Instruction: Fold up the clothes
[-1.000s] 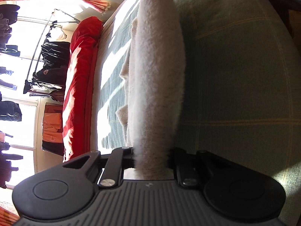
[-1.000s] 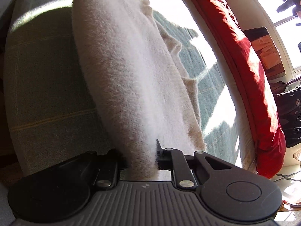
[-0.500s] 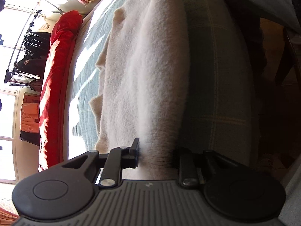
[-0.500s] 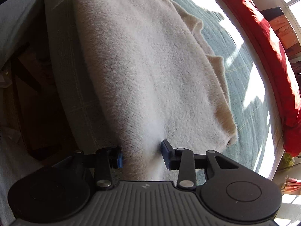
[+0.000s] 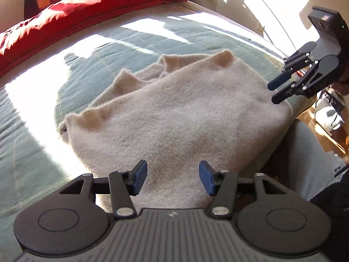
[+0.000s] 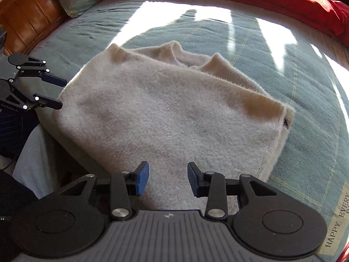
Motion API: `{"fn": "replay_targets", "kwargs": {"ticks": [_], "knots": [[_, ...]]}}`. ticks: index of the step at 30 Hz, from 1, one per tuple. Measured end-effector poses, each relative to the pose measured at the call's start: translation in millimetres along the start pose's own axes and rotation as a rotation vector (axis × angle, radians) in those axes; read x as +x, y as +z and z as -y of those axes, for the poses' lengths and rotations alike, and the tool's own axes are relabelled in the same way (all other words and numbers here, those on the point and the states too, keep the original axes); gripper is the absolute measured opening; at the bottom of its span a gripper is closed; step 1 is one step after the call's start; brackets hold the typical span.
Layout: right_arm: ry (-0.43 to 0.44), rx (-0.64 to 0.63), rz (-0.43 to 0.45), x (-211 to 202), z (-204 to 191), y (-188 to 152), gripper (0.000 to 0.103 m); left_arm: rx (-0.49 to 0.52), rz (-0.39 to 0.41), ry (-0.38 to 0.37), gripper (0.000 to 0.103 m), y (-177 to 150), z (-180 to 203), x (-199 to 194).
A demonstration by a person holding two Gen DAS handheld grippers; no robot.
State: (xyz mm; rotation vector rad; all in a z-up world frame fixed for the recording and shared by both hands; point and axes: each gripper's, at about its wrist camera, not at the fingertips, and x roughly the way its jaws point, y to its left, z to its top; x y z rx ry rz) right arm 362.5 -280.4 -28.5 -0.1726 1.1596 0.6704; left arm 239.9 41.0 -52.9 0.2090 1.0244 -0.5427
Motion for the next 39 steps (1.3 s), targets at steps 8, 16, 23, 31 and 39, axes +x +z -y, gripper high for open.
{"fn": "replay_targets", "kwargs": {"ticks": [8, 16, 23, 31, 39], "knots": [[0.001, 0.226, 0.02, 54, 15, -29, 0.048, -0.27, -0.009, 0.044, 0.054, -43, -36, 37], [0.216, 0.476, 0.143, 28, 17, -36, 0.075, -0.36, 0.054, -0.121, 0.075, -30, -5, -1], [0.5, 0.618, 0.07, 68, -4, -45, 0.079, -0.53, -0.05, -0.29, 0.076, -36, 9, 42], [0.396, 0.783, 0.146, 46, -1, -131, 0.078, -0.684, -0.055, -0.176, 0.076, -81, -21, 30], [0.28, 0.868, 0.254, 9, -13, -191, 0.083, -0.644, 0.001, -0.076, 0.075, -64, -19, 4]]}}
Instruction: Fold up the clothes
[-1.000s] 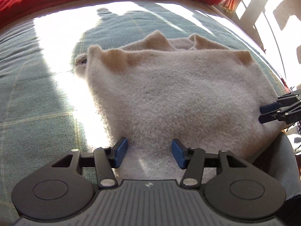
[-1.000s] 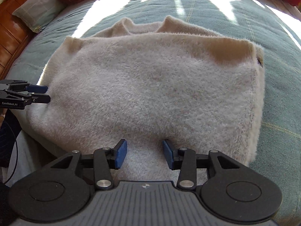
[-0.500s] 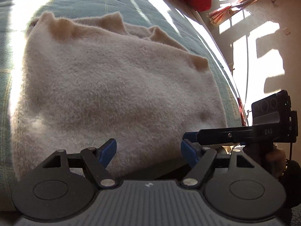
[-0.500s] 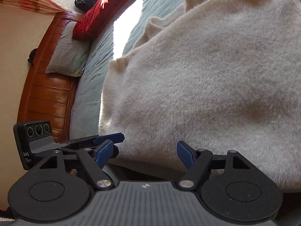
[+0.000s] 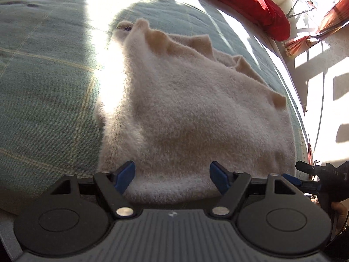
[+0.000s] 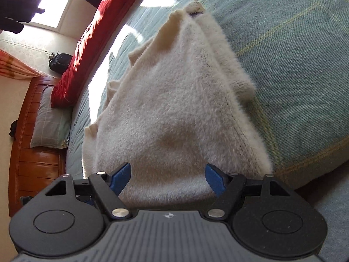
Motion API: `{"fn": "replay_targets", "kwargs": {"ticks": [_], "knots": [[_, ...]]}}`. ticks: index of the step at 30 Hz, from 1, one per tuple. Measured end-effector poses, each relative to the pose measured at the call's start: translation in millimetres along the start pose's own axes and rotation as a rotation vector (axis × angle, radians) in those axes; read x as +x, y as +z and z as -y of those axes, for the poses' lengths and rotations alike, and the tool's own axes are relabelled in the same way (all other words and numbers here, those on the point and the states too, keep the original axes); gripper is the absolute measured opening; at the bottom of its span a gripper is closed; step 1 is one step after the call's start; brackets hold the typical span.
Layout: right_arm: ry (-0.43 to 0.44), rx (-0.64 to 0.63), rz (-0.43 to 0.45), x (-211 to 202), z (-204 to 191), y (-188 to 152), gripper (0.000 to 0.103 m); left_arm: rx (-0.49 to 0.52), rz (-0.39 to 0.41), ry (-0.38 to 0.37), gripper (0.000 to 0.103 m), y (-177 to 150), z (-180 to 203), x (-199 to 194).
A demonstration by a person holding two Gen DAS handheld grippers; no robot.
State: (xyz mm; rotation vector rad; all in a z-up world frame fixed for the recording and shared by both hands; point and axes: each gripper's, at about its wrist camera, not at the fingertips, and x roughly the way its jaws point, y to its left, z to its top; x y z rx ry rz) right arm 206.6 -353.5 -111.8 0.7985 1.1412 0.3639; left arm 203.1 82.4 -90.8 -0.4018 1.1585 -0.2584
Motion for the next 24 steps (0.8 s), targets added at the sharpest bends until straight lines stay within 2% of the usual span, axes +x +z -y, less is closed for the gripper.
{"fn": "replay_targets", "kwargs": {"ticks": [3, 6, 10, 12, 14, 15, 18, 24], "knots": [[-0.02, -0.111, 0.034, -1, -28, 0, 0.084, 0.069, 0.042, -0.071, 0.076, 18, 29, -2], [-0.108, -0.26, 0.089, 7, -52, 2, 0.084, 0.14, 0.073, -0.122, 0.08, 32, 58, 11], [-0.346, -0.435, 0.103, 35, -61, -11, 0.085, 0.235, 0.077, -0.096, 0.08, 32, 83, 48], [-0.4, -0.477, 0.096, 46, -51, -20, 0.087, 0.275, 0.083, -0.048, 0.08, 24, 85, 65], [-0.362, -0.471, 0.125, 46, -43, -25, 0.097, 0.317, 0.087, -0.019, 0.08, 17, 83, 76], [-0.35, -0.467, 0.132, 47, -41, -26, 0.103, 0.346, 0.099, -0.02, 0.084, 14, 83, 77], [-0.359, -0.493, 0.118, 56, -39, -27, 0.103, 0.398, 0.123, -0.006, 0.085, 15, 84, 78], [-0.37, -0.484, 0.14, 62, -40, -26, 0.103, 0.342, 0.132, -0.012, 0.085, 35, 76, 88]]}}
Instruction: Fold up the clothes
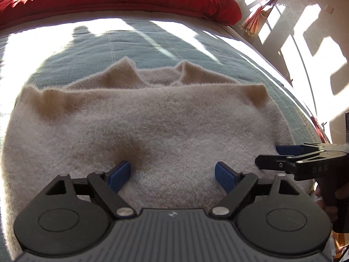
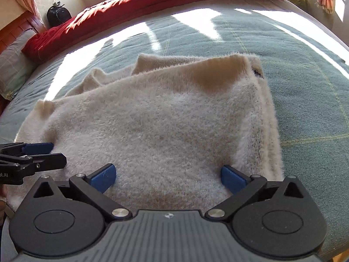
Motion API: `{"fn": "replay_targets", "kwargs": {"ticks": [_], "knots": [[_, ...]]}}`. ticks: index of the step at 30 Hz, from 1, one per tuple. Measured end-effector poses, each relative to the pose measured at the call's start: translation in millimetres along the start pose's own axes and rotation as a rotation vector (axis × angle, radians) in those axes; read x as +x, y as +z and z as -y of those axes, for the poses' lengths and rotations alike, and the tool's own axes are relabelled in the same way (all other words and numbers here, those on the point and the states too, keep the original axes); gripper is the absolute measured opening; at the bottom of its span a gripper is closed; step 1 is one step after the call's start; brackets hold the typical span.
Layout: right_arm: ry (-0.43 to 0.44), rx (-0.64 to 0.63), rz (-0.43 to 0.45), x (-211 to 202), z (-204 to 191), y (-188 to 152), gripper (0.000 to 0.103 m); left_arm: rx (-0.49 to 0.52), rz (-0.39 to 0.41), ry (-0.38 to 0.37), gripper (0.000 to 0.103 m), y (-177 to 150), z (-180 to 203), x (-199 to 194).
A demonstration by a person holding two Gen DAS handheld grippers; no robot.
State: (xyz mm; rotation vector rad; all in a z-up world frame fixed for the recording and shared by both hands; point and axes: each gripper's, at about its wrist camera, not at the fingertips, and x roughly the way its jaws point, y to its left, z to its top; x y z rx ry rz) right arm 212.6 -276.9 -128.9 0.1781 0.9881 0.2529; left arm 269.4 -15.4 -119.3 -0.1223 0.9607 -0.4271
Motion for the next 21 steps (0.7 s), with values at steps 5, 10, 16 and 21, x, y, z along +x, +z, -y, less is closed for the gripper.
{"fn": "replay_targets", "kwargs": {"ticks": [5, 10, 16, 21], "knots": [[-0.03, -0.033, 0.018, 1, -7, -3, 0.103, 0.028, 0.01, 0.017, 0.086, 11, 1, 12], [-0.034, -0.03, 0.026, 0, -7, -4, 0.103, -0.015, 0.029, 0.003, 0.086, 28, -7, 17], [-0.052, -0.041, 0.024, -1, -11, -5, 0.103, -0.018, 0.028, 0.047, 0.086, 48, -15, 31], [-0.058, -0.038, 0.021, -3, -12, -4, 0.103, -0.097, 0.034, 0.034, 0.086, 63, -30, 39]]}}
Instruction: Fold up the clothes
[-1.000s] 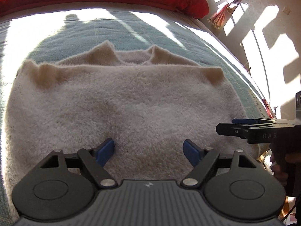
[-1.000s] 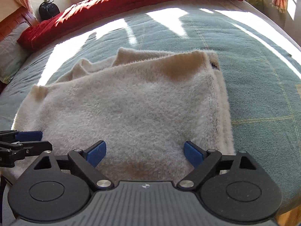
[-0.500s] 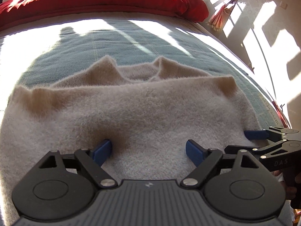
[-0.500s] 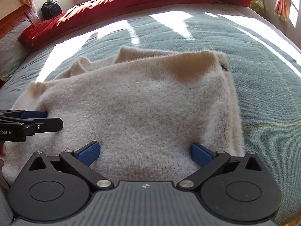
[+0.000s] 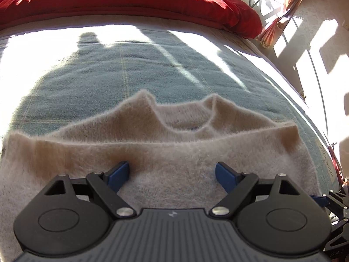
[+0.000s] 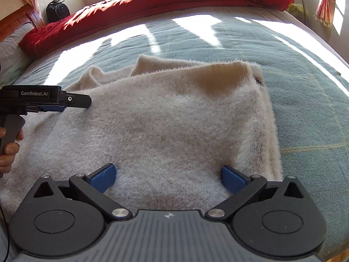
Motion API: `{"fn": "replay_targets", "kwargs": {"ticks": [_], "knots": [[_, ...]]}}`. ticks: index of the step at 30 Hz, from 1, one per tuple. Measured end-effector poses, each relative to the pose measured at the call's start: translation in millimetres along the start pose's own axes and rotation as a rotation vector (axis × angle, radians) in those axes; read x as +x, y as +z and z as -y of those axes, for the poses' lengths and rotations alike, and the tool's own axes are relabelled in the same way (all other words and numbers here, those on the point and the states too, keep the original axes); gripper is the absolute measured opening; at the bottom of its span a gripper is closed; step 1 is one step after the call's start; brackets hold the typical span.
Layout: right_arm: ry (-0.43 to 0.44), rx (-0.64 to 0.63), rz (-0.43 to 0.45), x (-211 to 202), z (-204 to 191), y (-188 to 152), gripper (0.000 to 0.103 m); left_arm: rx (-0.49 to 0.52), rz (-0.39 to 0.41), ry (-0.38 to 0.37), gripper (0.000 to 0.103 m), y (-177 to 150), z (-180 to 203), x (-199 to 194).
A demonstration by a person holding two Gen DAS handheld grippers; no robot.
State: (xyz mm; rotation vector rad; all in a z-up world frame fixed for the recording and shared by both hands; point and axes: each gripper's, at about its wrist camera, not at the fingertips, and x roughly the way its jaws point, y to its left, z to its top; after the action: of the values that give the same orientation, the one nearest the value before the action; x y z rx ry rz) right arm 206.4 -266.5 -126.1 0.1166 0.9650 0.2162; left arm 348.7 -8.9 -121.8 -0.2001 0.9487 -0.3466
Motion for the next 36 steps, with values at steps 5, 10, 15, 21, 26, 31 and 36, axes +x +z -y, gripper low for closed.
{"fn": "replay_targets", "kwargs": {"ticks": [5, 10, 15, 21, 26, 31, 36], "knots": [[-0.01, -0.006, 0.004, -1, -2, -2, 0.103, -0.037, 0.066, 0.002, 0.086, 1, -7, -34], [-0.02, -0.011, 0.009, -1, -3, -3, 0.103, -0.099, 0.1, 0.068, 0.086, -12, -46, -50], [-0.02, -0.012, 0.009, 0, -3, -3, 0.103, -0.202, 0.113, 0.109, 0.083, -18, -92, -51], [-0.022, -0.011, 0.008, -3, -4, -1, 0.103, -0.181, 0.169, 0.072, 0.082, -13, -82, -65], [-0.021, -0.043, 0.043, -20, -6, 13, 0.103, -0.197, 0.109, 0.116, 0.082, -11, -91, -45], [-0.044, -0.036, 0.118, -25, 11, 51, 0.103, -0.156, 0.113, 0.112, 0.083, -17, -88, -47], [-0.053, 0.037, 0.072, 14, 32, 75, 0.103, -0.212, 0.115, 0.083, 0.083, -17, -96, -48]]}}
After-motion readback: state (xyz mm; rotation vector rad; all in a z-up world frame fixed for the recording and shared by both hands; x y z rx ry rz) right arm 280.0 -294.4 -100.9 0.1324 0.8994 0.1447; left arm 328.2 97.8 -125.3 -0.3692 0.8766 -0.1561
